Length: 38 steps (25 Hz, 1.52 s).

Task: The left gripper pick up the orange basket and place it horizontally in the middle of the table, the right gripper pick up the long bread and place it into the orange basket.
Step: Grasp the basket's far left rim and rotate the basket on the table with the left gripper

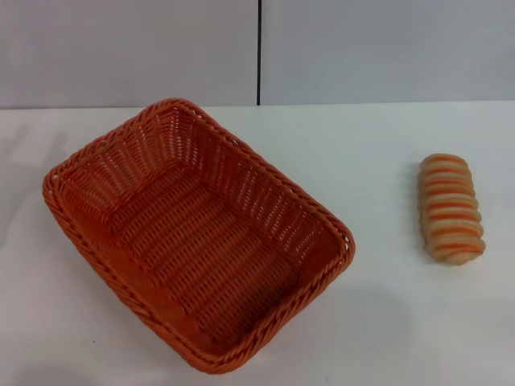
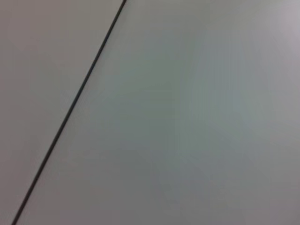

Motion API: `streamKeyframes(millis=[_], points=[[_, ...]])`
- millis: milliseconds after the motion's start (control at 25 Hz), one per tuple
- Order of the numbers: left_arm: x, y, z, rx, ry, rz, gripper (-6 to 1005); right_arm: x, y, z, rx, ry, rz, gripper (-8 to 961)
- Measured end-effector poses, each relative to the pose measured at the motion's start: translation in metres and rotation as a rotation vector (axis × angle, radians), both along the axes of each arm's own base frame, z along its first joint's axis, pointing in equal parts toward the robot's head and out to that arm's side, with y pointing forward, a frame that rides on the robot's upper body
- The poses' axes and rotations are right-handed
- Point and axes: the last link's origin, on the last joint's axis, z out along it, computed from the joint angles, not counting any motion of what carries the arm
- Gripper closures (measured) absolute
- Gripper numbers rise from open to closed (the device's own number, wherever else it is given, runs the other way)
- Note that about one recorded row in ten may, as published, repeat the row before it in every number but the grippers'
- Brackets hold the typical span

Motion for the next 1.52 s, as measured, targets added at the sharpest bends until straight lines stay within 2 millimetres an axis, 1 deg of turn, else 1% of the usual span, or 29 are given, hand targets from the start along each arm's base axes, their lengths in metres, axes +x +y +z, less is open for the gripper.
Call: streamKeyframes(millis=[320,480,640,680,720,760,840,1000,1080,1120,1160,1280,1400,1520], points=[[0.0,0.005,0.005,0.007,0.01,0.002,293,0.0,0.003,-0.001,0.003,0.015,0.002,196],[0.004,0.011,0.007,-0.017,0.018,-0.015,297,0.0,0.002,-0.001,0.003,0.023,0.001,196],[0.011,0.023,0.011,-0.087,0.047,-0.046,300,0.001,0.002,-0.001,0.005,0.033,0.001,195],[0.011,0.023,0.011,-0.087,0.047,-0.046,301,0.001,0.002,-0.001,0.005,0.036,0.003,195],[0.015,0.033,0.015,-0.154,0.07,-0.062,302,0.001,0.002,-0.001,0.003,0.041,0.004,195],[0.018,0.039,0.017,-0.187,0.082,-0.071,302,0.001,0.002,-0.001,0.003,0.041,0.004,195],[0.022,0.047,0.02,-0.24,0.105,-0.081,304,0.001,0.001,-0.002,0.004,0.045,0.001,195],[0.033,0.065,0.031,-0.35,0.178,-0.087,344,0.004,-0.001,-0.004,0.0,0.054,-0.015,195],[0.043,0.078,0.038,-0.441,0.24,-0.079,363,0.005,-0.001,-0.005,-0.004,0.064,-0.018,196],[0.052,0.089,0.042,-0.526,0.3,-0.068,373,0.006,-0.002,-0.005,-0.005,0.069,-0.019,196],[0.052,0.089,0.042,-0.526,0.3,-0.068,383,0.006,-0.002,-0.006,-0.007,0.074,-0.019,196],[0.064,0.101,0.044,-0.63,0.403,-0.045,413,0.007,-0.003,-0.006,-0.008,0.081,-0.021,196],[0.073,0.109,0.042,-0.701,0.506,-0.004,392,0.008,-0.005,-0.009,-0.011,0.089,-0.025,196],[0.077,0.118,0.032,-0.777,0.604,0.062,371,0.009,-0.007,-0.01,-0.011,0.095,-0.028,195]])
